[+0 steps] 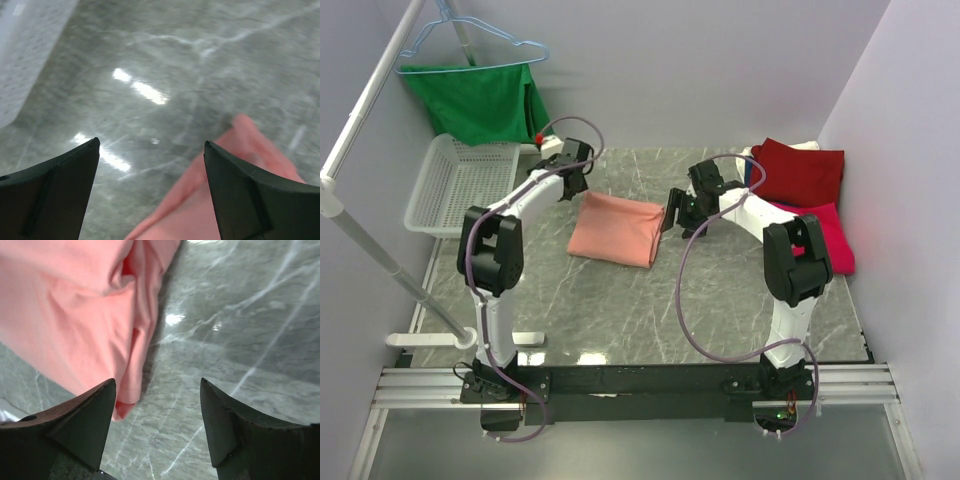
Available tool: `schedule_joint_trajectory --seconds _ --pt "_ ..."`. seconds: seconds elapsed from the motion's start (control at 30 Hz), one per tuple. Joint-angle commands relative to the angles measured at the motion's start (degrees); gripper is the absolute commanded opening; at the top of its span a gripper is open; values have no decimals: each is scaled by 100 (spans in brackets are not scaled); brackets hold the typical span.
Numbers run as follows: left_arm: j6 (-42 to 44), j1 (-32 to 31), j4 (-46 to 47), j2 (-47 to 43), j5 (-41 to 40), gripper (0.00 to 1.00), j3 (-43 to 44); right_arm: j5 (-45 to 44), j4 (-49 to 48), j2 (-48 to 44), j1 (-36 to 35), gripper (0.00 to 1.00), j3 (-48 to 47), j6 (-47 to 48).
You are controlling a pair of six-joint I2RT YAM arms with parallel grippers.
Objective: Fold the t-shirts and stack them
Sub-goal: Neatly place the folded tshirt to the corner
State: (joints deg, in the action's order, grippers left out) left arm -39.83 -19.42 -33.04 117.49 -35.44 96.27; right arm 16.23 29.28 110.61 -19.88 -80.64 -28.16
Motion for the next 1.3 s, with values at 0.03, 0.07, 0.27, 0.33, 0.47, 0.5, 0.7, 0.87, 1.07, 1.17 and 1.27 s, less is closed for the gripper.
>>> schedule_joint_trajectory --seconds 0.03,0.07,0.27,0.33,0.47,0.5,0.7,0.87,1.07,1.17,1.27 --pt "-639 289 -537 -464 -463 90 -135 609 -1054 -321 -42 75 286 -14" --pt "-657 324 -581 -481 -481 90 -135 766 -1117 -294 -42 75 294 -75" --pt "-728 465 -810 -604 -262 91 -205 988 -1442 57 -60 75 260 -260" --pt "-710 500 -792 -710 -183 91 -310 1014 -1504 171 -60 75 242 -295" --pt "-614 588 -757 -1025 2 91 -407 1093 -1592 339 -86 74 251 -383" --pt "-596 597 -766 -1079 72 91 -425 1102 -1609 356 -104 74 285 -400" --pt "-447 667 -766 -1413 213 92 -390 1181 -1803 505 -183 73 409 -515" --pt "-376 755 -792 -1633 318 92 -398 1400 -2040 707 -236 72 400 -725" --pt "-297 896 -810 -1896 380 92 -486 1489 -2049 1042 -402 67 242 -822" --pt "-236 975 -766 -2011 441 92 -521 1374 -2005 1025 -447 66 285 -814" --pt "-200 1036 -739 -2055 477 93 -548 1392 -1987 1042 -438 65 260 -805"
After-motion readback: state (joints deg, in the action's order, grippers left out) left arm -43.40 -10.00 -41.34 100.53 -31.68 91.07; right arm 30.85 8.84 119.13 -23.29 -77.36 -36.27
